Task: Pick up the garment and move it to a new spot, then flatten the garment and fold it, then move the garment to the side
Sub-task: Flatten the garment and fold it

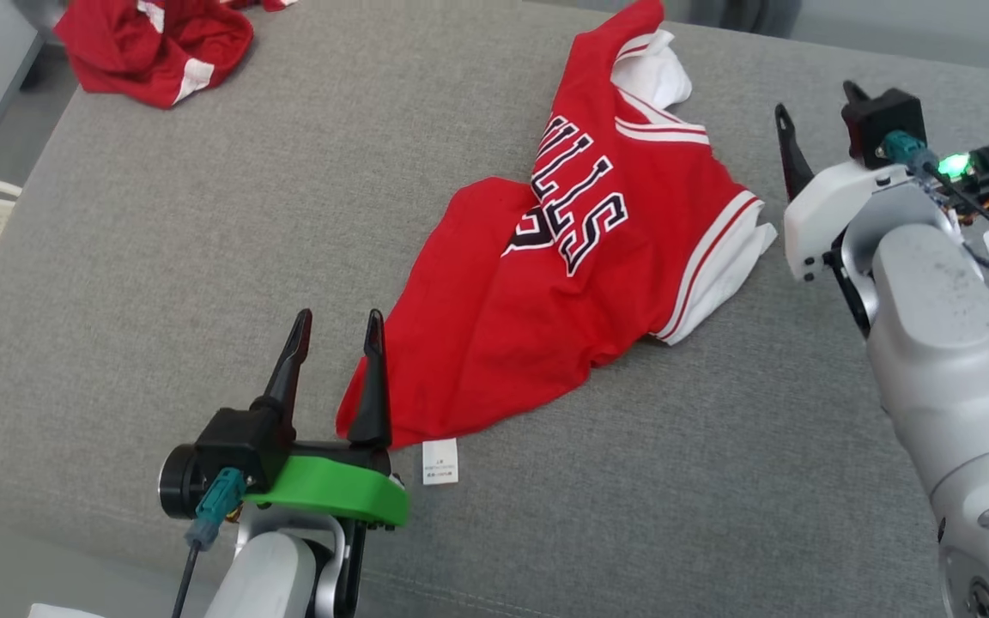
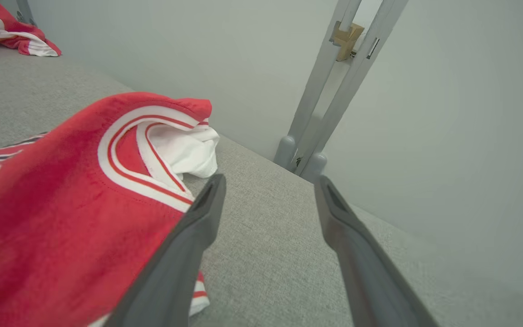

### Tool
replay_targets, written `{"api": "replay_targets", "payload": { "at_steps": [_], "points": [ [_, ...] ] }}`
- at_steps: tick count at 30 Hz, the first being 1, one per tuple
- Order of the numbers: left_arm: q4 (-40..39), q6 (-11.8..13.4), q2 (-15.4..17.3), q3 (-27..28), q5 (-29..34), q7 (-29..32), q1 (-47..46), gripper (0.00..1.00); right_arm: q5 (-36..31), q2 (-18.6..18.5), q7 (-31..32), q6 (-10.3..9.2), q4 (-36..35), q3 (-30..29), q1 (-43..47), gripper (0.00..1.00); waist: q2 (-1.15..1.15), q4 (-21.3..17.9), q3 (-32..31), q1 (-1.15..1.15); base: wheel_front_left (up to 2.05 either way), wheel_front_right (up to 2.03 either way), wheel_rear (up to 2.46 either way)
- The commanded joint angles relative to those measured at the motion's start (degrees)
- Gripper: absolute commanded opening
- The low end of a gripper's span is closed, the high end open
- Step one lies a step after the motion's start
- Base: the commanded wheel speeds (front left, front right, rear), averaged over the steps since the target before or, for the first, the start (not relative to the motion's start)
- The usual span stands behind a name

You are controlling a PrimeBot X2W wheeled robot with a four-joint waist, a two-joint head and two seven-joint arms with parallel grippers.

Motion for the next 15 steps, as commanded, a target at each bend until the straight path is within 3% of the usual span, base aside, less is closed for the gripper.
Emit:
{"api": "replay_targets", "payload": {
  "at_steps": [1, 7, 15],
  "points": [
    [0.26, -0.22, 0.16, 0.53, 0.77, -0.01, 1.04, 1.0, 1.56, 0.62, -0.2, -0.1, 0.32, 0.4, 2.25, 1.0, 0.0, -3.44, -3.47, 0.0, 0.0, 0.0, 0.0],
    [0.22, -0.46, 0.47, 1.86, 1.21, -0.01, 1.86, 1.0, 7.29, 1.8, -0.31, -0.1, -0.56, 2.84, 8.39, 1.0, 0.0, -3.66, -4.17, 0.0, 0.0, 0.0, 0.0],
    [-0.33, -0.69, 0.43, 2.42, 1.79, -0.01, 1.52, 1.0, 12.32, 1.82, -0.23, -0.1, -0.34, 5.35, 11.91, 1.0, 0.0, -0.74, -2.26, 0.0, 0.0, 0.0, 0.0]
  ]
}}
